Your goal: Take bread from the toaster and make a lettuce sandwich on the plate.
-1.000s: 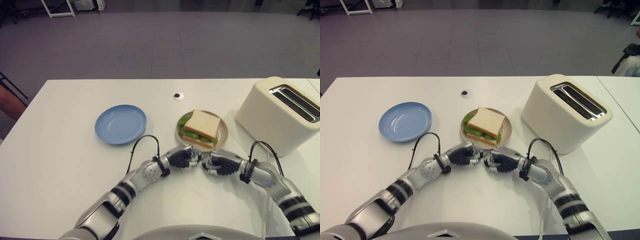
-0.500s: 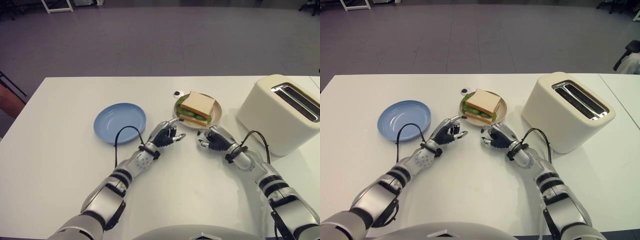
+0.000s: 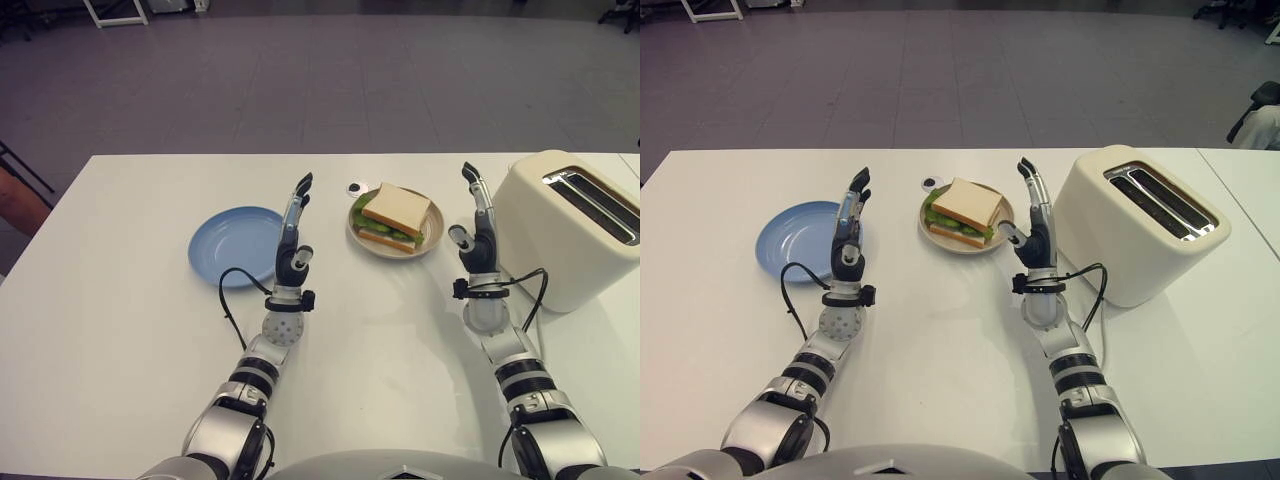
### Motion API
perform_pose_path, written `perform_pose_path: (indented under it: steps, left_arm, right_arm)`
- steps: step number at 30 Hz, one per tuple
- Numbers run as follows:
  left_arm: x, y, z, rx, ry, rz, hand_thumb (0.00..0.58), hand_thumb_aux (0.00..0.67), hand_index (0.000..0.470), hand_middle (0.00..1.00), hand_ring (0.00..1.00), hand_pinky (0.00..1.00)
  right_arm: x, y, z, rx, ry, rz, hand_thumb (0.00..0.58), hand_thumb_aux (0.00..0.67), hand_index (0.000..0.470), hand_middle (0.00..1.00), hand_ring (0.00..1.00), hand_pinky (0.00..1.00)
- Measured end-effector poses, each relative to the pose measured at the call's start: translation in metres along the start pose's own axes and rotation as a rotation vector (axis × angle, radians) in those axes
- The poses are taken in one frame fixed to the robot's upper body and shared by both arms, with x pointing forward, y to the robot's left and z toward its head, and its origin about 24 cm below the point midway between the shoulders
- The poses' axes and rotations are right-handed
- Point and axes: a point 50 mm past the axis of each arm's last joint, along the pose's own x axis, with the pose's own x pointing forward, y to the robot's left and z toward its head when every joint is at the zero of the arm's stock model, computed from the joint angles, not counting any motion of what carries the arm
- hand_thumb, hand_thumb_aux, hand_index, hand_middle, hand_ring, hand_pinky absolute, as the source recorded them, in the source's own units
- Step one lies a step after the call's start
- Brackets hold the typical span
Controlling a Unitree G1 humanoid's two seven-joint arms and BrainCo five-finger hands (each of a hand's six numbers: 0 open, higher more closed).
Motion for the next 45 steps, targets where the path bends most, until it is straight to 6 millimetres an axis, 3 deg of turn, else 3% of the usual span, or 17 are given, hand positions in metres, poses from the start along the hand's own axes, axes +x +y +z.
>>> perform_pose_path:
  steps: [14,17,21,24,29,35,37,45]
  left_arm:
    - [-0.005,-0.010,0.006,-0.051,-0.050,0.049,0.000,0.000,0.000,0.00,0.00,0.00]
    - [-0.005,-0.013,0.002,-0.047,-0.012,0.022,0.000,0.000,0.000,0.06,0.06,0.06]
    - [-0.004,-0.031,-0.001,-0.083,0.037,-0.034,0.000,0.000,0.000,0.04,0.04,0.04]
    - [-0.004,-0.034,-0.001,-0.080,0.047,-0.026,0.000,0.000,0.000,0.00,0.00,0.00]
    - [-0.002,-0.030,-0.005,0.007,0.083,0.097,0.000,0.000,0.000,0.00,0.00,0.00]
    - [0.003,-0.012,-0.012,0.002,0.130,0.240,0.000,0.000,0.000,0.00,0.00,0.00]
    - [0.004,-0.013,-0.008,-0.050,0.093,0.199,0.000,0.000,0.000,0.00,0.00,0.00]
    - [0.010,-0.022,-0.005,-0.166,0.056,0.070,0.000,0.000,0.000,0.00,0.00,0.00]
  right_arm:
    - [-0.024,0.028,0.012,0.151,0.007,-0.038,0.000,0.000,0.000,0.00,0.00,0.00]
    - [-0.030,0.029,0.011,0.190,0.036,-0.049,0.000,0.000,0.000,0.00,0.00,0.00]
    - [-0.034,0.025,0.009,0.212,0.052,-0.070,0.000,0.000,0.000,0.00,0.00,0.00]
    - [-0.036,0.024,0.008,0.213,0.055,-0.070,0.000,0.000,0.000,0.00,0.00,0.00]
    - [-0.024,0.021,0.007,0.208,0.036,-0.091,0.000,0.000,0.000,0.00,0.00,0.00]
    - [0.008,0.049,0.020,0.282,-0.011,-0.011,0.000,0.000,0.000,0.00,0.00,0.00]
    - [0.017,0.049,0.020,0.295,-0.015,-0.022,0.000,0.000,0.000,0.00,0.00,0.00]
    - [0.018,0.051,0.018,0.312,-0.004,-0.041,0.000,0.000,0.000,0.00,0.00,0.00]
